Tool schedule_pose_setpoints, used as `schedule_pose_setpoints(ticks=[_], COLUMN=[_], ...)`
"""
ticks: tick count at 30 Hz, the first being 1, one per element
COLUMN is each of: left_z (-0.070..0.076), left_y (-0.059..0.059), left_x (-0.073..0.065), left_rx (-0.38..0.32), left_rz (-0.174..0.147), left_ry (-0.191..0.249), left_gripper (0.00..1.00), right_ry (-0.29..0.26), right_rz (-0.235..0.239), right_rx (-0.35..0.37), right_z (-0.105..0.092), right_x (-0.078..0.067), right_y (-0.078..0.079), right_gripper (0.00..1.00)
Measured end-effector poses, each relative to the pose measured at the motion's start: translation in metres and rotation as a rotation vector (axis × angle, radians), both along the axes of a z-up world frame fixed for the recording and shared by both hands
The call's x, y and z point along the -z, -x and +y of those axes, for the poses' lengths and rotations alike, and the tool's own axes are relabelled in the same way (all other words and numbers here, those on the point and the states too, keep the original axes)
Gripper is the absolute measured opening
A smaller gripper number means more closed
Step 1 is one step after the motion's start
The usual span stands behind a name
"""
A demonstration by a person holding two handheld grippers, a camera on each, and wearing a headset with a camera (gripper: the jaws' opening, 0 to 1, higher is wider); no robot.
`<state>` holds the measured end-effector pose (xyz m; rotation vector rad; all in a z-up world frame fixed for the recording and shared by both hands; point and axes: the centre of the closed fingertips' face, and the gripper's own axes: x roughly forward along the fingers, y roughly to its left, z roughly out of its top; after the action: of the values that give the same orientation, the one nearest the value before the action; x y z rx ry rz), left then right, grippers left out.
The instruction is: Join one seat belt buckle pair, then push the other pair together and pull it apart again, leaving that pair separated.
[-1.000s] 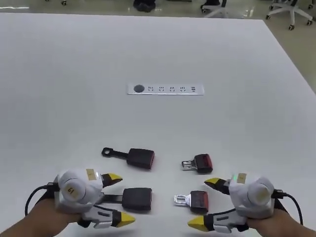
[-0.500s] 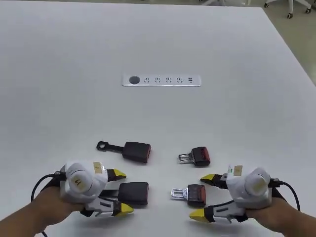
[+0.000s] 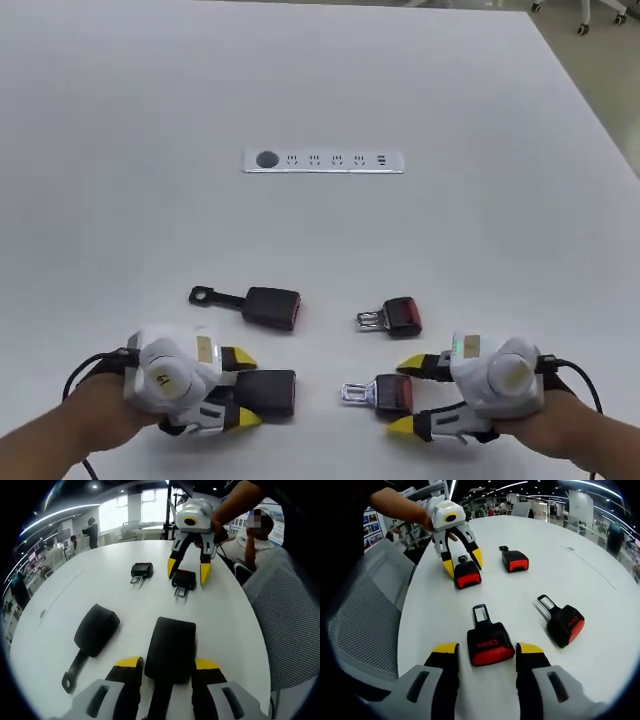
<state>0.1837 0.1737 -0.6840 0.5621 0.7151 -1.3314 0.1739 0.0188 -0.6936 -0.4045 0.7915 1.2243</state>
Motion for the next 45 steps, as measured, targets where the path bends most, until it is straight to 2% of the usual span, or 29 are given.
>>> schedule_pose_setpoints(ticks=[6,12,17,24,45], left_z=[0.000,0.001,0.001,0.003,0.003], left_y=[-0.003,-0.004,-0.005,-0.007,-0.005], left_x=[0.004,0.007,0.008,0.012,0.012], left_rx=[0.033,0.061,0.052,0.047,0.019], left_rz=[0.002,-0.001,0.004,0.006,0.008], left_ry=[-0.006,-0.020,-0.023,-0.036,-0.050], left_gripper=[0.36,0.35,0.35,0.35,0.34], right_ry=[0.026,0.052,0.074,0.092,0.057], right_rz=[-0.013,-0.007,0.001,0.005,-0.007], right_rx=[-0.009,-0.054,-0.092,-0.097,-0.098], right_z=[-0.004,-0.005,-0.005,-0.004,0.033], right_x=[0.001,0.002,0.001,0.003,-0.001], right_y=[-0.004,-0.003,-0.002,-0.003,-0.008], right_gripper=[0.34,0.33,0.33,0.33,0.32])
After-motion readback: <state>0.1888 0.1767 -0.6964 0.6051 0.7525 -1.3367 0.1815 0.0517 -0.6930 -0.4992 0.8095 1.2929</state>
